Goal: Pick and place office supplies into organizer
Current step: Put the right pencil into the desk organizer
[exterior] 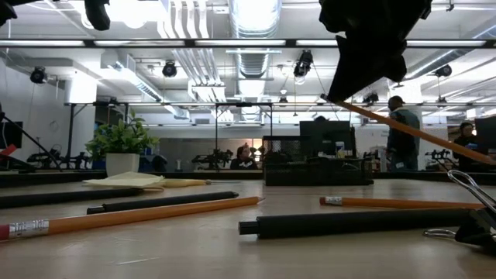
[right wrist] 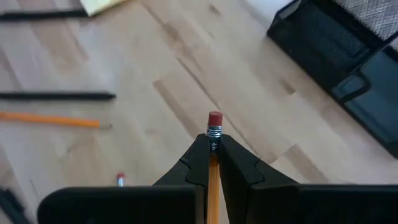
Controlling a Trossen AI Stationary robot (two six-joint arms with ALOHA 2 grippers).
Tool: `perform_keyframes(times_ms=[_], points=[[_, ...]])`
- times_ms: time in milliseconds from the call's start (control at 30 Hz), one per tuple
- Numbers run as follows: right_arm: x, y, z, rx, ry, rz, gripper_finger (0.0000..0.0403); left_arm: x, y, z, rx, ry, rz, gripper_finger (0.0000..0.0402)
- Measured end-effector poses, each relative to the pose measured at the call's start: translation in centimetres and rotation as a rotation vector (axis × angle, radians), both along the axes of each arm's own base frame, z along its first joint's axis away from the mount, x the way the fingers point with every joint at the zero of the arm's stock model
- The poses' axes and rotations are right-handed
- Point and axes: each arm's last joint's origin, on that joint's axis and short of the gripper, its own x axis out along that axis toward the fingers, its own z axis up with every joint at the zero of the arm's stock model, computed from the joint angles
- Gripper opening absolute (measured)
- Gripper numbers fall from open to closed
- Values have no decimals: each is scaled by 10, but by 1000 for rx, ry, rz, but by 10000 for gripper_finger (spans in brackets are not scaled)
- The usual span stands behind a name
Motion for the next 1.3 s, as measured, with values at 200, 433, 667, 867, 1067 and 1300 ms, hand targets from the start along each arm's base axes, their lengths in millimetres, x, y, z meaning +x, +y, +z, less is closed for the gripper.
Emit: perform_keyframes(times_ms=[200, 433, 667, 867, 1067, 1300], points=[[6, -3, 3, -15, -65, -18, 12, 0, 0, 0, 0, 0, 0, 157], [16, -11, 7, -35, -121, 0, 12, 0, 0, 0, -1, 0, 0, 157], [22, -19, 12, -53, -164, 14, 12, 0, 0, 0, -1, 0, 0, 157], [30, -27, 16, -75, -211, 27, 12, 0, 0, 0, -1, 0, -1, 157], [37, -38, 21, -109, -254, 39, 12, 0, 0, 0, -1, 0, 0, 157], [38, -51, 28, -139, -278, 34, 12, 0, 0, 0, 0, 1, 0, 157]])
